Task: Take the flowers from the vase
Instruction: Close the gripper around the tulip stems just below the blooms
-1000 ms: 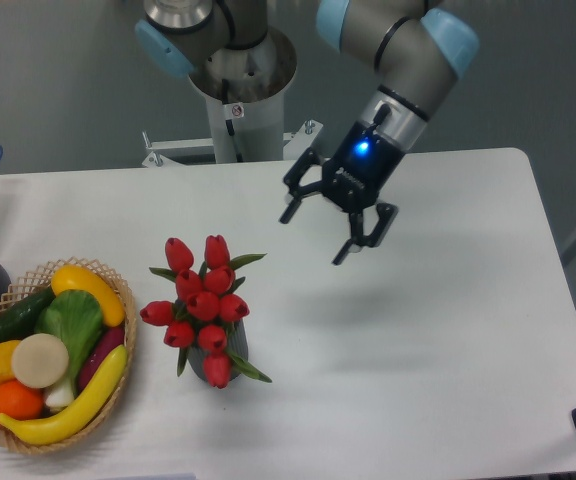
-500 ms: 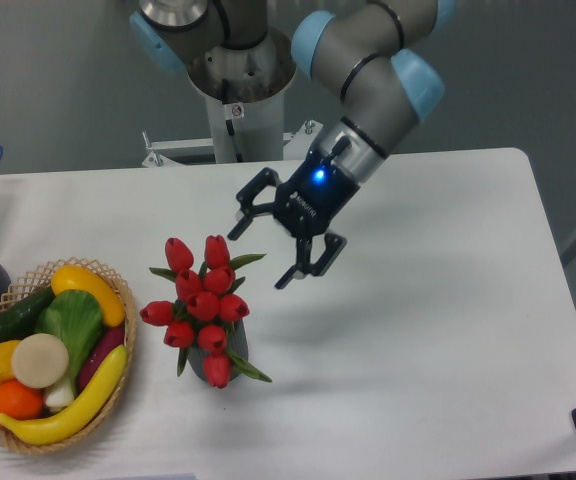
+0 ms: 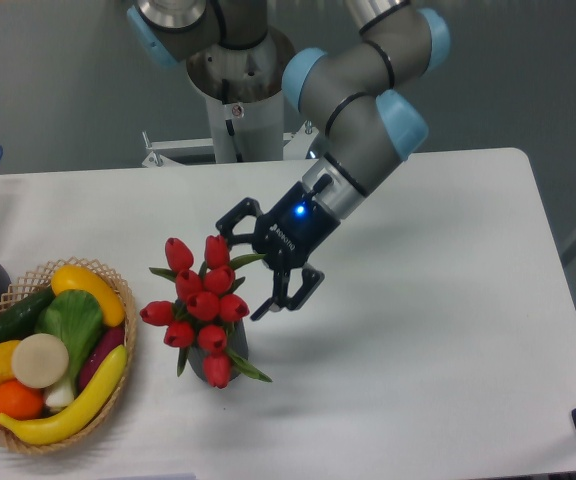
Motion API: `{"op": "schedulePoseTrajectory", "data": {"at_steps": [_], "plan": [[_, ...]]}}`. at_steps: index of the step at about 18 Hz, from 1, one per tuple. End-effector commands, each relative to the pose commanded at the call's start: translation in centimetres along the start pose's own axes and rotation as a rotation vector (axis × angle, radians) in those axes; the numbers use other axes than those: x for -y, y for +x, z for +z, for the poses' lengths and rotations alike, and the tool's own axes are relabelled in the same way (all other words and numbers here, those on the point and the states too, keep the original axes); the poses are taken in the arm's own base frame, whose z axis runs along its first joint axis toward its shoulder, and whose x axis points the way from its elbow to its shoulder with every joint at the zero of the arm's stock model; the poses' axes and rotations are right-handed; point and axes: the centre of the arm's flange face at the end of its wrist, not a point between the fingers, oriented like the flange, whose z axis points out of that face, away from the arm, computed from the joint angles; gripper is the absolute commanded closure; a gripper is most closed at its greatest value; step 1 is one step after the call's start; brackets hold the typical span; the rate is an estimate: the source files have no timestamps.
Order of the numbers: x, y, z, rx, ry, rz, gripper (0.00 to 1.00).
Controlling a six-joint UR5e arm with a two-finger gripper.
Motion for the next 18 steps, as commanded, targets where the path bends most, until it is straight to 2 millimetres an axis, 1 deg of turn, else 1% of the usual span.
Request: {"op": "schedulePoseTrajectory", "data": {"at_steps": [2,5,11,13,14,17,18], "plan": [[0.0,0.1,0.2,-0.003,-0.002,0.002,0.00],[0.3,0.2,1.4,-0.019,-0.007,0.016,0.00],[0.3,0.1,2.1,-0.024,-0.008,0.032,0.00],[0.3,0.0,2.2,-0.022,-0.007,0.036,0.01],[0.2,0.0,2.2,-0.021,-0.009,0.036,0.04],[0.0,-0.2,2.4,-0.023,-0.012,0.035,0.22],[0.0,-0.1,2.5,-0.023,-0.012,0.039,0.25]]}}
